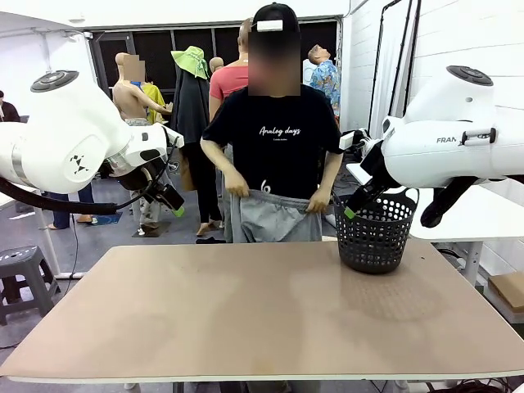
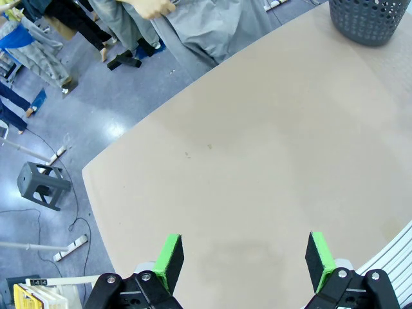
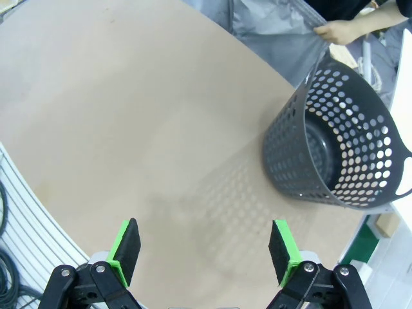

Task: Fold the training pants.
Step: Grab both ends of the Training pants handed by a person.

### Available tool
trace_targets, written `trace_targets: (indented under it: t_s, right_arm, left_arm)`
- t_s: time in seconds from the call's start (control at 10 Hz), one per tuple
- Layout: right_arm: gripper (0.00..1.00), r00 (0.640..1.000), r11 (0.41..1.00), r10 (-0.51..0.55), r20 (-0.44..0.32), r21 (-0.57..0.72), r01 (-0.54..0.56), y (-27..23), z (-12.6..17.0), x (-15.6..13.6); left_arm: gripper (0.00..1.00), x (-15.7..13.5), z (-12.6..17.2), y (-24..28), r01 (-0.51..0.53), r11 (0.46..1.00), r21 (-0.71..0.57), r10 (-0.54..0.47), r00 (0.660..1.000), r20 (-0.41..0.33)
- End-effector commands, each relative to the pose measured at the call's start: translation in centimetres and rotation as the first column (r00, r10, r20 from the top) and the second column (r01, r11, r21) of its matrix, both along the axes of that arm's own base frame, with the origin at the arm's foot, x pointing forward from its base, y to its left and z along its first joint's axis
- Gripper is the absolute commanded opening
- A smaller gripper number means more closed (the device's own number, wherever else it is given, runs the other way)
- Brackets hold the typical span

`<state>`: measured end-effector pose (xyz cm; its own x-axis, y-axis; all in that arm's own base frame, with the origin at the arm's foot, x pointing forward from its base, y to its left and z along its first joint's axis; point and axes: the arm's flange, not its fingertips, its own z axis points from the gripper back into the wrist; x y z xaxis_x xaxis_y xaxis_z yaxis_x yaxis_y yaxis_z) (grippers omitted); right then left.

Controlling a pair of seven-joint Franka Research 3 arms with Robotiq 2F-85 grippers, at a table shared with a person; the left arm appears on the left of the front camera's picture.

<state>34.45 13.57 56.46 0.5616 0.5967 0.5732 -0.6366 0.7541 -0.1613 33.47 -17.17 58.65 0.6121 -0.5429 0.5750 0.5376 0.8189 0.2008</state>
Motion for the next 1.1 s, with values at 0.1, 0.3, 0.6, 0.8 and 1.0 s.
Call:
trace_targets:
  t_s: [0.1, 0.3, 0.6, 0.8, 1.0]
  right_arm:
    - [1.00, 1.000, 1.000, 0.000, 0.005, 0.001, 0.000, 0.01, 0.05, 0.05]
    - [1.00, 1.000, 1.000, 0.000, 0.005, 0.001, 0.000, 0.01, 0.05, 0.05]
    - [1.00, 1.000, 1.000, 0.000, 0.005, 0.001, 0.000, 0.01, 0.05, 0.05]
    - [1.00, 1.000, 1.000, 0.000, 0.005, 0.001, 0.000, 0.01, 0.05, 0.05]
    - [1.00, 1.000, 1.000, 0.000, 0.005, 0.001, 0.000, 0.01, 0.05, 0.05]
  left_arm:
    - [1.00, -0.05, 0.05, -0.06, 0.002, 1.000, -0.001, -0.002, 1.000, 0.001]
    - [1.00, -0.05, 0.05, -0.06, 0.002, 1.000, -0.001, -0.002, 1.000, 0.001]
    - [1.00, -0.05, 0.05, -0.06, 0.002, 1.000, -0.001, -0.002, 1.000, 0.001]
    - [1.00, -0.05, 0.05, -0.06, 0.002, 1.000, -0.001, -0.002, 1.000, 0.001]
    - [1.00, -0.05, 0.05, -0.06, 0.002, 1.000, -0.001, -0.002, 1.000, 0.001]
